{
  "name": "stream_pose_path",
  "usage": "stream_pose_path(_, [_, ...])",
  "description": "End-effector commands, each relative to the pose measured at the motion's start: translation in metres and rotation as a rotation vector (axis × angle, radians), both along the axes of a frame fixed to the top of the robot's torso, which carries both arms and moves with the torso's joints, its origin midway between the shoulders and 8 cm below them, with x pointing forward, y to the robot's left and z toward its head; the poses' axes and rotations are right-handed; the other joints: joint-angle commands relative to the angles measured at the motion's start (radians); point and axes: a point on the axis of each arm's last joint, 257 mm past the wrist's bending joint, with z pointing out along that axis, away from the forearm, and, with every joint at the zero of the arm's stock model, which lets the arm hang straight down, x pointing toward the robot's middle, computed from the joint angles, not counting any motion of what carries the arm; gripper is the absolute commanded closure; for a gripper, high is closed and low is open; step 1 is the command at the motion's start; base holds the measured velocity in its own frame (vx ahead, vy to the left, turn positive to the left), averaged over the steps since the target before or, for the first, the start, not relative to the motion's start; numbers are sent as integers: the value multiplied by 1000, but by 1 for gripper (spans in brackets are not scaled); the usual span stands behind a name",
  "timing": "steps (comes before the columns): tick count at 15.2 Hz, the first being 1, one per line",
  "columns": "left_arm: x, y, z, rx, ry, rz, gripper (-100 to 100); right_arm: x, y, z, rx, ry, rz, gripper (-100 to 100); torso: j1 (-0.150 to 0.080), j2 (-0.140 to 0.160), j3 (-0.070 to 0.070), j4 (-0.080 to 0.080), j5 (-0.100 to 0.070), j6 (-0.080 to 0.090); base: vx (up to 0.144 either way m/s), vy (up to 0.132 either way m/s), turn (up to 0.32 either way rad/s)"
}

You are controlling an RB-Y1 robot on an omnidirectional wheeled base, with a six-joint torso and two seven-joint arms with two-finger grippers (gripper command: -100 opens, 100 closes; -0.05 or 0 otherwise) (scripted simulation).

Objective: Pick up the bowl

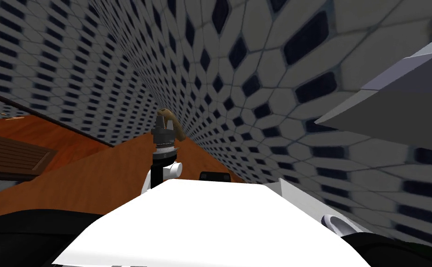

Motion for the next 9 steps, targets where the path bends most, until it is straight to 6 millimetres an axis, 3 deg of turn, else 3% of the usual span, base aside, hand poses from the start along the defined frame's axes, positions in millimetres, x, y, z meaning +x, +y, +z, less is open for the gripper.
stream_pose_path(1, [0, 0, 0, 0, 0, 0, 0, -20, -3, 3, -5, 37, -19, -100, 0, 0, 0, 0, 0, 0, -6, 5, 417])
stream_pose_path(2, [0, 0, 0, 0, 0, 0, 0, -39, -6, 7, -8, 73, -41, -100, 0, 0, 0, 0, 0, 0, -9, 4, 503])
stream_pose_path(5, [0, 0, 0, 0, 0, 0, 0, -65, -7, 9, -8, 124, -63, -100, -1, 0, 0, 0, 0, -1, -9, -3, 474])
stream_pose_path(6, [0, 0, 0, 0, 0, 0, 0, -83, -6, 11, -4, 151, -92, -100, -1, 0, 0, 0, 0, 0, -13, -4, 440])
stream_pose_path(8, [0, 0, 0, 0, 0, 0, 0, -84, -6, 11, -4, 159, -86, -100, -1, 0, 0, 0, 0, 0, -10, -5, 299])
stream_pose_path(9, [0, 0, 0, 0, 0, 0, 0, -101, -2, 12, 3, 190, -110, -100, -1, 0, 0, 0, 0, 1, -10, 5, 360])
